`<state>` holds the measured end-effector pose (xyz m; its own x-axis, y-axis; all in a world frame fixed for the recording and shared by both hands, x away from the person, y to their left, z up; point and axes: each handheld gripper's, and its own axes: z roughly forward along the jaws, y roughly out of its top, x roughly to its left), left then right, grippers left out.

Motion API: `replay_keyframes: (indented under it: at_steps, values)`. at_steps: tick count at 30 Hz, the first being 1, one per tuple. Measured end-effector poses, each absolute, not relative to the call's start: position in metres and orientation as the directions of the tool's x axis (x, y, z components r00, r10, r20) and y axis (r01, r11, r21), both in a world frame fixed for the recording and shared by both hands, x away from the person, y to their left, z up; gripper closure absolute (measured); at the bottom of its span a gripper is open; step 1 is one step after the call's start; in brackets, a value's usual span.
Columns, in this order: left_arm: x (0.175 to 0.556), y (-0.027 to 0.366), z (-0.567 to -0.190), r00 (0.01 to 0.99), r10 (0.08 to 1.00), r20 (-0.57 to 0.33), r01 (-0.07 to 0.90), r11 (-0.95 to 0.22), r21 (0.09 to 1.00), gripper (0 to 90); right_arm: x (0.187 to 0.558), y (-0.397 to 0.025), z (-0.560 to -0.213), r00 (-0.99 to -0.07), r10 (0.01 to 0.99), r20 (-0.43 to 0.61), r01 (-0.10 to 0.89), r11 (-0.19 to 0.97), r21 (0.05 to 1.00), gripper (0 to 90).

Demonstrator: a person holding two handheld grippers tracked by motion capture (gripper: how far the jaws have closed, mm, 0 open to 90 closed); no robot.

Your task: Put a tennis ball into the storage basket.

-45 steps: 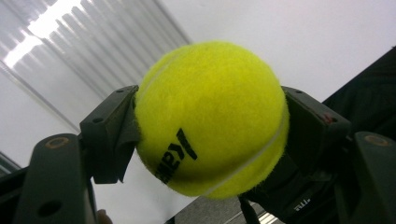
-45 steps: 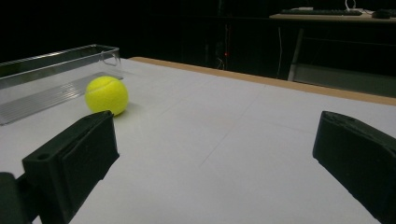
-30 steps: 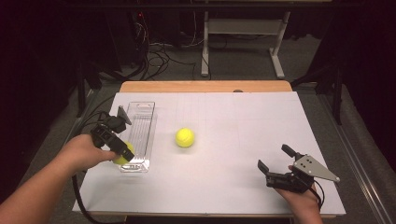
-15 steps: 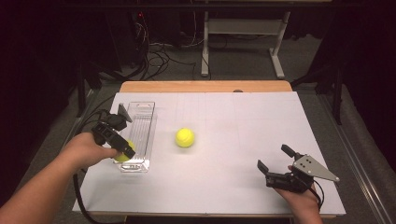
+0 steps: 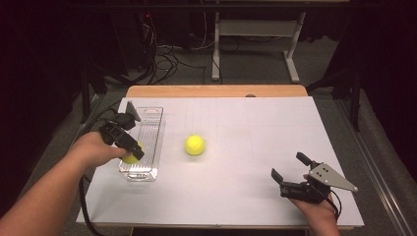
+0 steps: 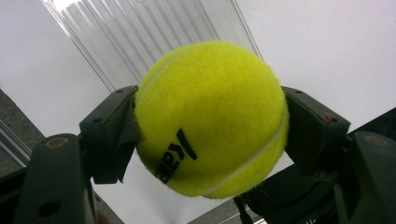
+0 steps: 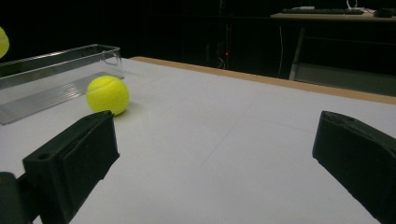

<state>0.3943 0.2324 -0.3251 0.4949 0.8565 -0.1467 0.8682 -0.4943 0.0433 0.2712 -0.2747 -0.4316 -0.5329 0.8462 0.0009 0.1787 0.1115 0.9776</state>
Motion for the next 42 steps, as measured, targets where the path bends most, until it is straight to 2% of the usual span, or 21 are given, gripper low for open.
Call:
replay_keyframes:
  at_steps: [14,23,31,42]
  values:
    - [0.423,0.227,-0.330,0.455,0.880,-0.135,0.890,-0.454,0.045,26.7,0.271,-0.275,-0.432,-0.536,0.844,0.005,0.180,0.109,0.978,0.5]
    - [0.436,0.219,-0.331,0.441,0.892,-0.097,0.897,-0.439,0.049,26.7,0.270,-0.276,-0.432,-0.534,0.845,0.011,0.180,0.102,0.978,0.5]
    - [0.447,0.222,-0.336,0.395,0.910,-0.123,0.918,-0.386,0.093,26.8,0.270,-0.277,-0.431,-0.535,0.845,0.014,0.179,0.098,0.979,0.5]
    - [0.460,0.223,-0.342,0.361,0.926,-0.109,0.932,-0.355,0.074,26.7,0.271,-0.276,-0.432,-0.536,0.844,0.013,0.181,0.100,0.978,0.5]
